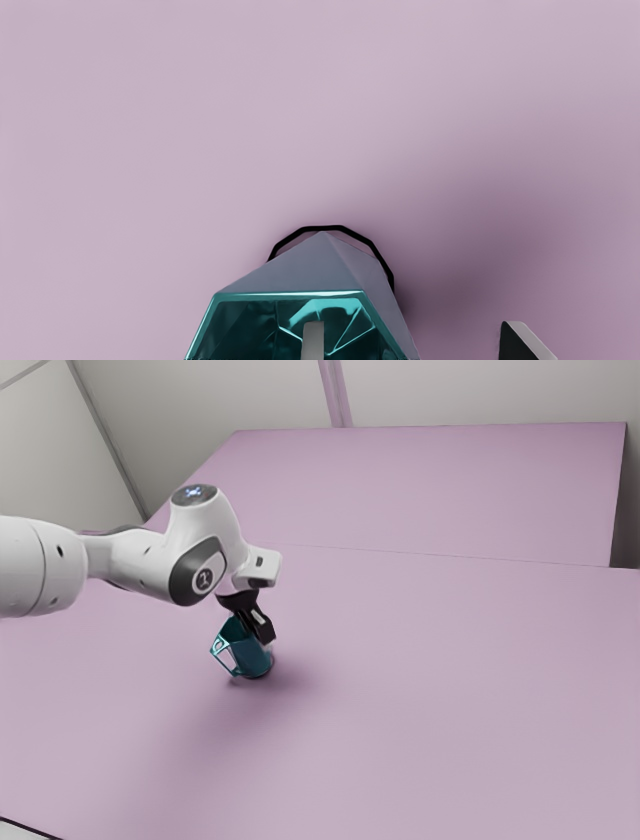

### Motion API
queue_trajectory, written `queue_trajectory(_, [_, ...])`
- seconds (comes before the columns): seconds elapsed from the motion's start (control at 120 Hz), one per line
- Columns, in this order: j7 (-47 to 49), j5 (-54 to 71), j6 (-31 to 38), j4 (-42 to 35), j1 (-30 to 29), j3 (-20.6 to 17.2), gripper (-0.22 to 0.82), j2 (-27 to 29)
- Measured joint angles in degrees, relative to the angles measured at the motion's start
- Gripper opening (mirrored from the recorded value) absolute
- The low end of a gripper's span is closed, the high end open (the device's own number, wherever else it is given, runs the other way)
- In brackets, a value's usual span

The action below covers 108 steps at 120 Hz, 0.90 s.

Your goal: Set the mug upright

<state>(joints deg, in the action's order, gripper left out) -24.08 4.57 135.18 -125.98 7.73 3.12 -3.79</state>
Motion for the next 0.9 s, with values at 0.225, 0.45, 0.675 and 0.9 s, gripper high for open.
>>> queue_trajectory(0.225, [-0.10, -0.08, -1.03, 0.39, -0.06, -0.42, 0.37, 2.38])
queue_trajectory(0.45, [0.28, -0.19, -6.36, 7.64, -0.30, -1.17, 0.43, 2.73])
queue_trajectory(0.675, [2.56, -1.27, -19.71, 23.75, -0.90, -0.90, 0.54, -0.17])
queue_trajectory(0.9, [7.51, -4.03, -34.72, 35.91, -6.84, -0.55, 0.58, -3.56])
